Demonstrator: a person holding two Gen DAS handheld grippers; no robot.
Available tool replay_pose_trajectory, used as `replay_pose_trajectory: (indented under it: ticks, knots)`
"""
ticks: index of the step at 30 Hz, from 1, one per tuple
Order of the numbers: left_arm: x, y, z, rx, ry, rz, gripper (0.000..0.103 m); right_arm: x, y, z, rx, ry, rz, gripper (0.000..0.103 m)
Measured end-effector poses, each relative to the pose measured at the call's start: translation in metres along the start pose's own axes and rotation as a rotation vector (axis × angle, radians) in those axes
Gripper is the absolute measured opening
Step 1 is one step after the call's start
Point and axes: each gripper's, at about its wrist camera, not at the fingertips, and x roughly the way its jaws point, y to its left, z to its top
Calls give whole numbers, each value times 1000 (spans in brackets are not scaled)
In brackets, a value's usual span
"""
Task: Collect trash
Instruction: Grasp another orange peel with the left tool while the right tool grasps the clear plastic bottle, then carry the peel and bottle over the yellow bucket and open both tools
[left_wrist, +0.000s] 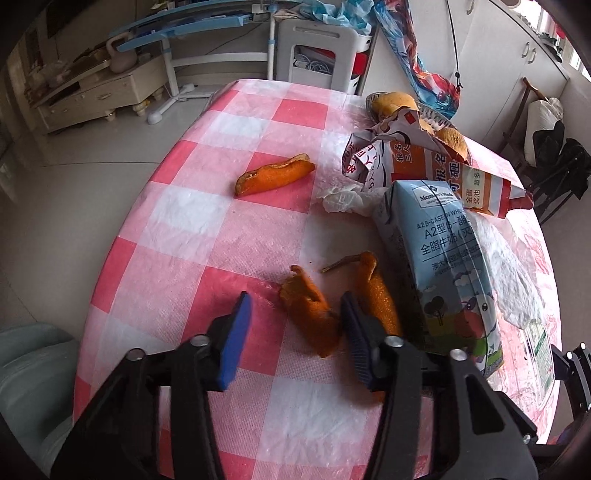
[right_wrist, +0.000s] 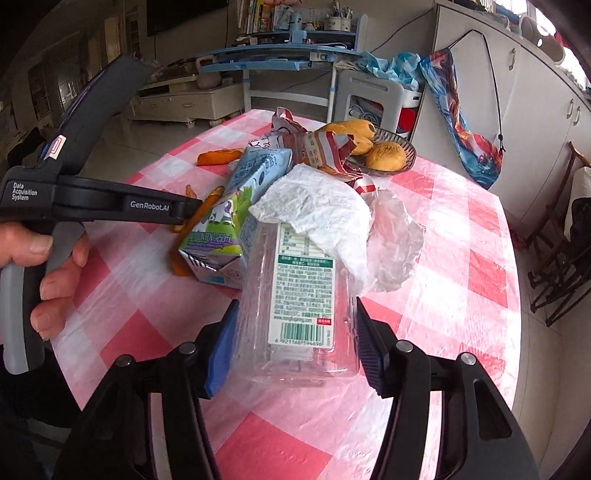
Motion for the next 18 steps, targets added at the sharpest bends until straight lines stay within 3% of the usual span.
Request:
replay_pose_trajectory:
  ticks: [4,13,18]
  knots:
    - [-2,1,-2,16,15,-57,19,-18,-6,-15,-24,50,25,55]
    - [-30,18,-22,34,-5,-149,17,-65,5,-53,-58,83,128,55]
    - [-44,29,-30,40,-19,-190,17,-69,17,-61,-75,71,171,55]
